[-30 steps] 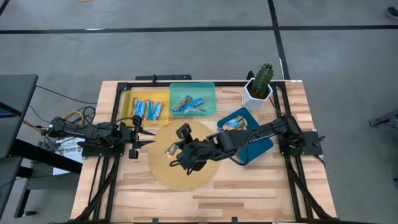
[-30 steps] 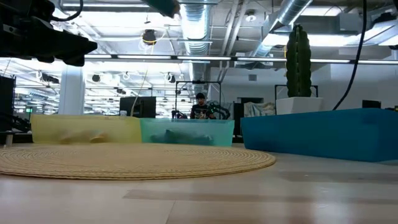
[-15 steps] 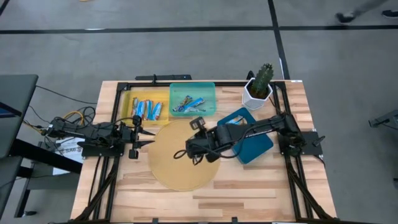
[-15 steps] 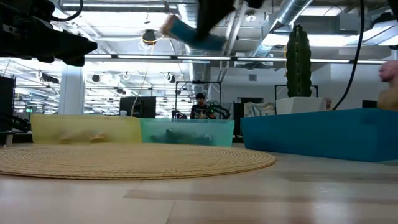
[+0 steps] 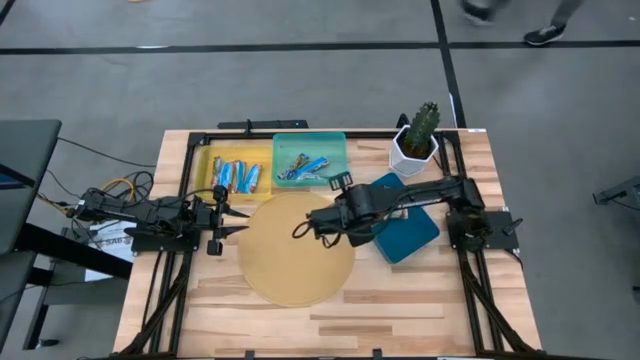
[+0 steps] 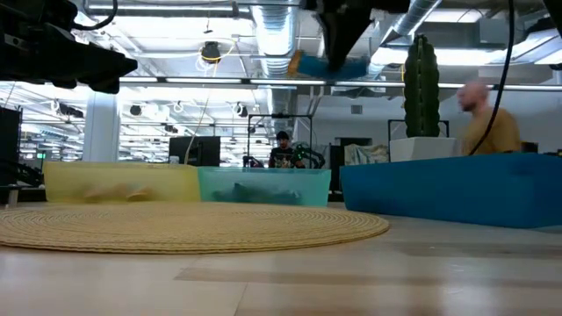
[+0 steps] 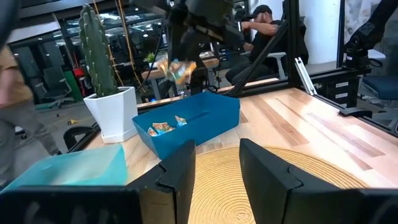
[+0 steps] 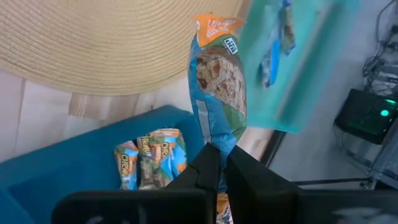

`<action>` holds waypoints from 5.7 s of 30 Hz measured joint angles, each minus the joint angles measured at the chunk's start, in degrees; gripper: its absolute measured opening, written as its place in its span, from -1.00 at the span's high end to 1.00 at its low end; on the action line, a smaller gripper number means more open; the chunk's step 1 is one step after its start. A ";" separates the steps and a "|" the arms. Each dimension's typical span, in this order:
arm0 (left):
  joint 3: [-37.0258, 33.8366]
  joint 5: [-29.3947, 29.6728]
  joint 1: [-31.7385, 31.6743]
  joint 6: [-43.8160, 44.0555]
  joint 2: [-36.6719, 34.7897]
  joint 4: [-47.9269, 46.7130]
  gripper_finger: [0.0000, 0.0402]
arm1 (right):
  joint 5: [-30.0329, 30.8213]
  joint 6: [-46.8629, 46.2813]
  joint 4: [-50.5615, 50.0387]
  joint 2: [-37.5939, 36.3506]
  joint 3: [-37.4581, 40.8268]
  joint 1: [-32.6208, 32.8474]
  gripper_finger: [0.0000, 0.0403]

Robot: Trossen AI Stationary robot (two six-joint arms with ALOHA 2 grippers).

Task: Pick and place Granola Bars by type
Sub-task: Put the yellow granola bar into the blue bin, then return to Home Position

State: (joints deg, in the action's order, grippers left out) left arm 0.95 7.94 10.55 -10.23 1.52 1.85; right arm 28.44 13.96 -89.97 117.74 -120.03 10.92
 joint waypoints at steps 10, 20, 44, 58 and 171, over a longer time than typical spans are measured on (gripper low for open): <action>0.00 0.02 0.00 -0.06 -0.02 0.02 0.41 | 0.03 -3.73 2.58 -7.13 11.53 -1.27 0.97; 0.00 0.00 0.02 -0.03 -0.02 0.02 0.41 | 0.02 -4.98 18.15 -22.23 39.25 -3.19 0.97; 0.00 0.00 0.02 0.27 -0.02 0.02 0.41 | 0.00 -3.15 40.16 -35.74 72.52 -3.19 0.97; 0.00 0.02 0.00 0.33 -0.02 0.00 0.41 | -0.14 -2.95 42.42 -34.08 72.53 -2.69 0.75; 0.00 0.18 0.01 0.27 -0.01 0.02 0.41 | -35.88 -11.29 91.30 -112.20 119.45 -9.57 0.38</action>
State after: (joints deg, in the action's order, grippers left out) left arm 0.95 8.13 10.56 -9.96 1.51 1.87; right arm -7.44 2.67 1.32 5.54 -0.58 1.34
